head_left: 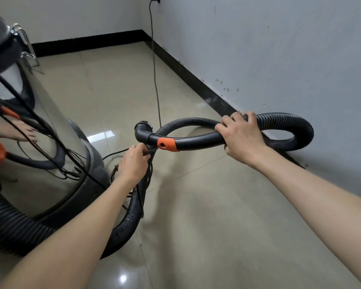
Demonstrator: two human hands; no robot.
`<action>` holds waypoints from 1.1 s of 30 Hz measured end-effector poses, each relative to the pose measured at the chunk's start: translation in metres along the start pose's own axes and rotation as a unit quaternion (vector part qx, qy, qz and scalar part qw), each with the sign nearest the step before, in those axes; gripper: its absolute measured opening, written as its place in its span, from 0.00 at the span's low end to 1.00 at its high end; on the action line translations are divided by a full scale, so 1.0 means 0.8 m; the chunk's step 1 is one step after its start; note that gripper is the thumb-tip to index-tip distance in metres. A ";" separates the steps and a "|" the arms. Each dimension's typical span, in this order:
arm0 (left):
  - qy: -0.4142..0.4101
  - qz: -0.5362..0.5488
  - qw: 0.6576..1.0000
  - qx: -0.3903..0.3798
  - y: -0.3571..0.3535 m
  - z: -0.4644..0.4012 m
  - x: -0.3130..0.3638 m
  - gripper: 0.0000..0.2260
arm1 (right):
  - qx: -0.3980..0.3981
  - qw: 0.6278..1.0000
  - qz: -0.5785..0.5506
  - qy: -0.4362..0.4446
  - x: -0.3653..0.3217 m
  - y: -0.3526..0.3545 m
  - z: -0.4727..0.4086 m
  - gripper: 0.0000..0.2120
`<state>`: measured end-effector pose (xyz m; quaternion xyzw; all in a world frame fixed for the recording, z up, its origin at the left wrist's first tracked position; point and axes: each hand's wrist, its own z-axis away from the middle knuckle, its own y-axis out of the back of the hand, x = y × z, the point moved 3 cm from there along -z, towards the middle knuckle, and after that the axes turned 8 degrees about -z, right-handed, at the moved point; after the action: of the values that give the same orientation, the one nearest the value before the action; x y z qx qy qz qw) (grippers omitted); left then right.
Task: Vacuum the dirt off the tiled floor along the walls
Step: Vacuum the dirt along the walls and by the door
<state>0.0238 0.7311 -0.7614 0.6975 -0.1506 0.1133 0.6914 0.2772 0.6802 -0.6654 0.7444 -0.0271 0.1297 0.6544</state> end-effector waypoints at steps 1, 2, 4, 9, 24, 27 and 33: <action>-0.006 0.006 1.000 0.006 0.001 -0.001 0.002 0.10 | 0.009 1.000 -0.018 0.001 0.000 0.001 0.001 0.16; -0.012 0.014 1.000 0.012 0.001 0.000 0.005 0.13 | 0.020 0.999 -0.040 0.002 0.000 0.002 0.001 0.17; -0.016 0.023 0.999 0.021 0.001 0.005 0.008 0.24 | 0.029 0.996 -0.089 -0.007 0.005 0.005 0.000 0.18; -0.004 0.188 0.982 0.015 0.002 -0.002 0.016 0.23 | -0.055 0.978 -0.197 -0.028 0.012 -0.010 0.015 0.19; 0.148 0.407 0.888 -0.155 -0.019 -0.008 0.044 0.16 | -0.150 0.816 -0.550 -0.096 -0.079 -0.092 0.044 0.14; 0.110 0.360 0.909 -0.178 -0.014 -0.006 0.045 0.17 | -0.100 0.760 -0.631 -0.122 -0.102 -0.093 0.034 0.11; 0.083 0.268 0.949 -0.144 -0.004 -0.005 0.026 0.18 | -0.044 0.837 -0.524 -0.152 -0.087 -0.095 0.024 0.15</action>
<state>0.0447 0.7339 -0.7564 0.5129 -0.2883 0.3293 0.7385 0.2289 0.6634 -0.7571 0.6285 0.2621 -0.3483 0.6442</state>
